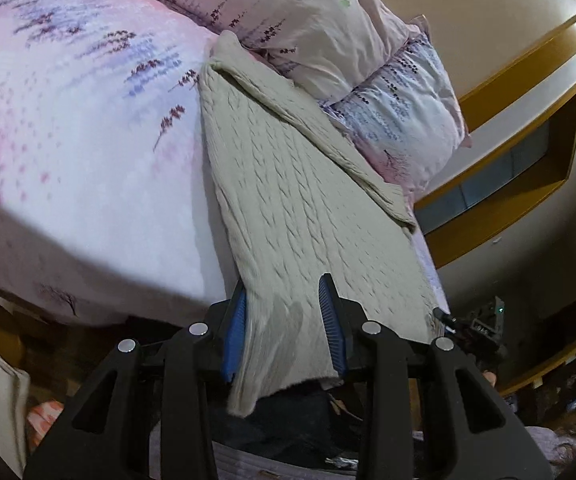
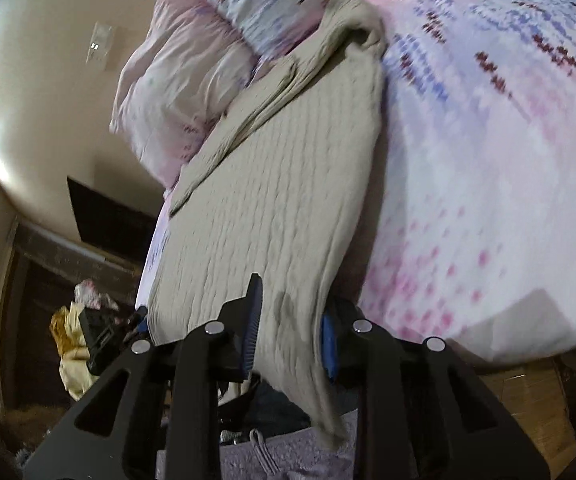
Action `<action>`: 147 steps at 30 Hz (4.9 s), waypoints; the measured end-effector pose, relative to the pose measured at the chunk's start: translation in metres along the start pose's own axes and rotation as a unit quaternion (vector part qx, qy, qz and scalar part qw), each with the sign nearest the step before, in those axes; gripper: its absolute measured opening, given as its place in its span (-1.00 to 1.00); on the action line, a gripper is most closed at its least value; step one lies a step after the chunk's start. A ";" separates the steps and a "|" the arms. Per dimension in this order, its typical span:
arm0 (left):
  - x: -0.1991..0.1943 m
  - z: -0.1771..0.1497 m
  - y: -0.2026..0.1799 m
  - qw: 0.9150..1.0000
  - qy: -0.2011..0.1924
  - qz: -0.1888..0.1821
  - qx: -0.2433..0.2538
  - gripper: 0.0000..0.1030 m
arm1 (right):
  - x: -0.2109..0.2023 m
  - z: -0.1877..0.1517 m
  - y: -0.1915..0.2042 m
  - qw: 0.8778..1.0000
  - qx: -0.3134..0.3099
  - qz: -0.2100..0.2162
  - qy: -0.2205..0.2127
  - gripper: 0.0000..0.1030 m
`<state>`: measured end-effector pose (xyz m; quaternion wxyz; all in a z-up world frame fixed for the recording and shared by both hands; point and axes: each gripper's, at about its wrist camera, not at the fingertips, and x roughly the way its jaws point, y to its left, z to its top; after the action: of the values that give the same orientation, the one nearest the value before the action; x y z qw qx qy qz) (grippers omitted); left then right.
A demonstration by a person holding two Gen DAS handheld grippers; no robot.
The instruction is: Fold small clothes
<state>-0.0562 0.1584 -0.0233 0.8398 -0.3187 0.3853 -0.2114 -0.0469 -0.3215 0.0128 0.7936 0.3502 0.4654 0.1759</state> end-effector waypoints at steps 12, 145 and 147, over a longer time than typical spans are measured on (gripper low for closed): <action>0.014 -0.009 -0.015 0.999 0.033 0.003 0.019 -0.86 | 0.000 -0.012 0.043 0.997 -0.080 -0.008 -0.017 -0.86; 0.331 0.165 -0.195 0.977 0.166 -0.117 0.059 -0.43 | 0.037 0.194 0.022 0.973 -0.051 -0.163 -0.156 0.32; 0.316 0.175 -0.192 0.972 0.162 -0.165 0.039 -0.11 | 0.028 0.195 0.015 0.979 -0.026 -0.120 -0.160 0.28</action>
<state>0.2538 -0.1023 0.0365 0.7315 -0.3065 0.4495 -0.4109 0.1366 -0.3705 0.0690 0.8821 0.2945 0.3663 0.0327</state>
